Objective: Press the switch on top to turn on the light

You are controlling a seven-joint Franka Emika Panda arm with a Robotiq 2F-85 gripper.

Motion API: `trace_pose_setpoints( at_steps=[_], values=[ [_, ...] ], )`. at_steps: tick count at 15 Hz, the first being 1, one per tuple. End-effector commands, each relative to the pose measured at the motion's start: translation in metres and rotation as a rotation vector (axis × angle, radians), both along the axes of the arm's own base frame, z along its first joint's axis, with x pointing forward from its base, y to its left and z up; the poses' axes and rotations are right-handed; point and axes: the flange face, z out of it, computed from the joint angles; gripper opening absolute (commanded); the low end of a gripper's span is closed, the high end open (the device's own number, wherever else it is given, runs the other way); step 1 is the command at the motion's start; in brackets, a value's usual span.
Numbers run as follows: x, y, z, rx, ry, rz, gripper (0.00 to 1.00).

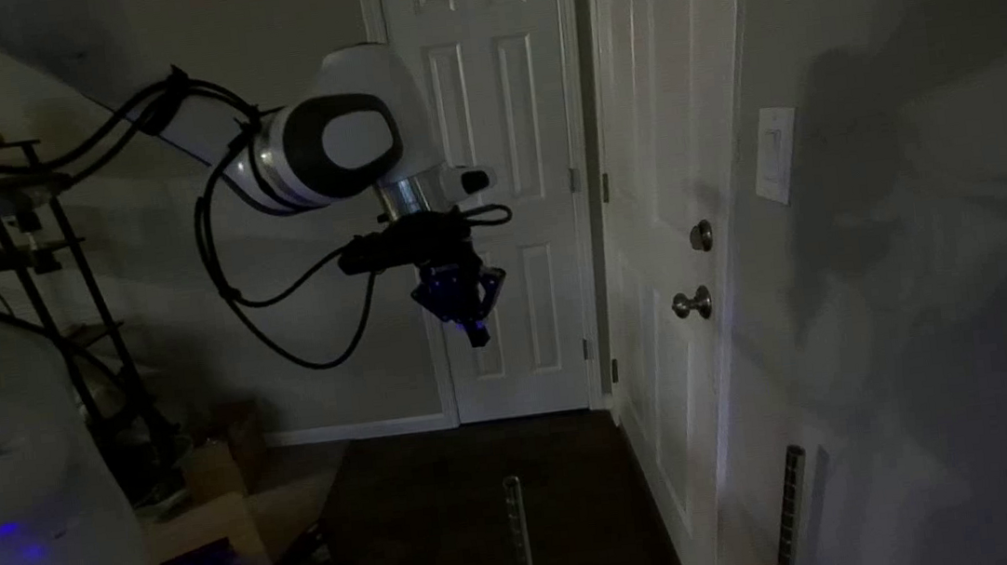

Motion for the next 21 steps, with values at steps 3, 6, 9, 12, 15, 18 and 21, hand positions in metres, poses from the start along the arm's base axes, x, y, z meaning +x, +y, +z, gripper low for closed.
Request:
trace_pose_setpoints(
  at_steps=[3,6,9,12,15,18,21],
  values=[
    [0.046,0.003,0.005,0.010,-0.166,0.032,0.06],
    [0.070,-0.001,0.016,0.013,-0.242,0.023,0.06],
    [0.093,-0.010,0.028,0.017,-0.303,0.004,0.06],
    [0.118,-0.019,0.042,0.017,-0.351,-0.014,0.06],
    [0.142,-0.026,0.054,0.006,-0.384,-0.023,0.07],
    [0.166,-0.033,0.069,-0.015,-0.418,-0.035,0.06],
    [0.188,-0.039,0.082,-0.039,-0.455,-0.049,0.06]
  ],
)
